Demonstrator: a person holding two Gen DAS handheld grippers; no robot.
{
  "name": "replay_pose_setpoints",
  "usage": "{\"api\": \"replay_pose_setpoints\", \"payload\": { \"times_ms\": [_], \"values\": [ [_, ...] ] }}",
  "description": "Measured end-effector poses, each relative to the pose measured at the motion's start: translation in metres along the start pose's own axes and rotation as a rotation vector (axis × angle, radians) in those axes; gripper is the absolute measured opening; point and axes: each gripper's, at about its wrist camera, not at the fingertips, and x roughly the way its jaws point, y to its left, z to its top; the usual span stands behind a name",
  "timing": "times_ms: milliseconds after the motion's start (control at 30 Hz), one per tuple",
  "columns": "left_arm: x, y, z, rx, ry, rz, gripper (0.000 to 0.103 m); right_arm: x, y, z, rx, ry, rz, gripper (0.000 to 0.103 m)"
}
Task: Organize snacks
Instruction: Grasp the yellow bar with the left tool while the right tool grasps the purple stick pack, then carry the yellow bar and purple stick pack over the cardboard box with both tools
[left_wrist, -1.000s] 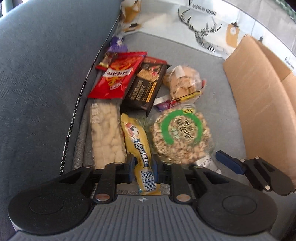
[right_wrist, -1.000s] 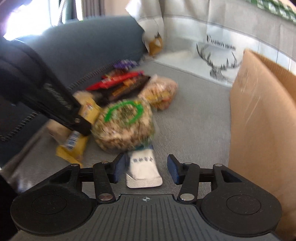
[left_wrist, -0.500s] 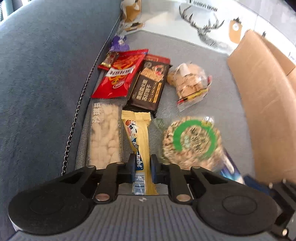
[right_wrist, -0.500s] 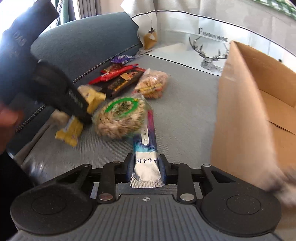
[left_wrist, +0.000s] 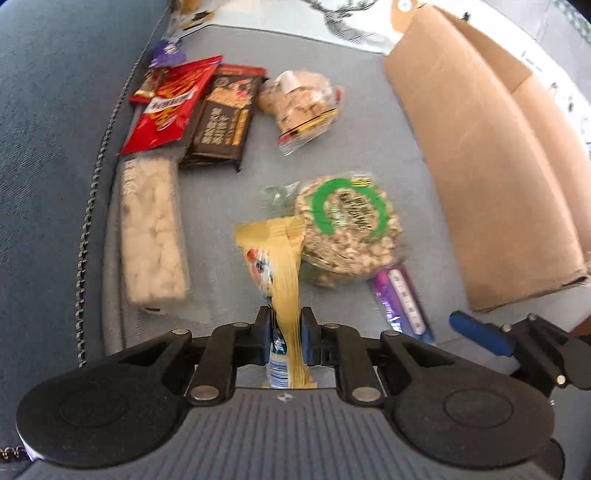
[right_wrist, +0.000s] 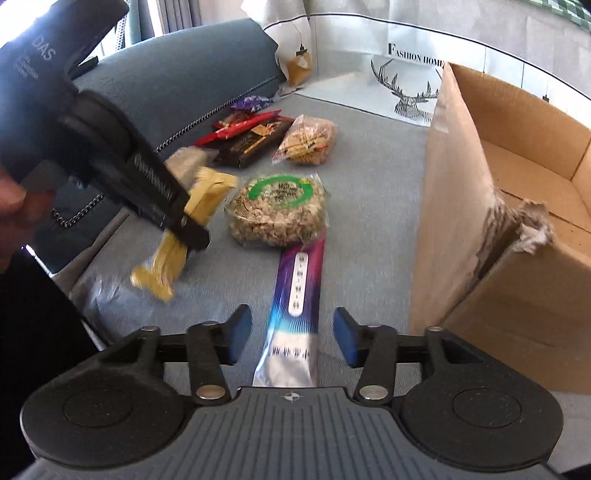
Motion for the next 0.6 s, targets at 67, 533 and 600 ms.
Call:
{"api": "replay_pose_setpoints", "payload": {
  "times_ms": [67, 533, 600],
  "values": [
    [0.003, 0.000, 0.002, -0.011, 0.010, 0.012, 0.017, 0.006, -0.002, 0.002, 0.008, 0.003, 0.000, 0.053],
    [0.015, -0.004, 0.011, 0.018, 0.033, 0.065, 0.018, 0.025, 0.002, 0.006, -0.044, 0.012, -0.033, 0.026],
    [0.013, -0.005, 0.011, 0.022, 0.026, 0.073, 0.017, 0.022, 0.001, 0.007, -0.037, 0.008, -0.040, 0.023]
  ]
}}
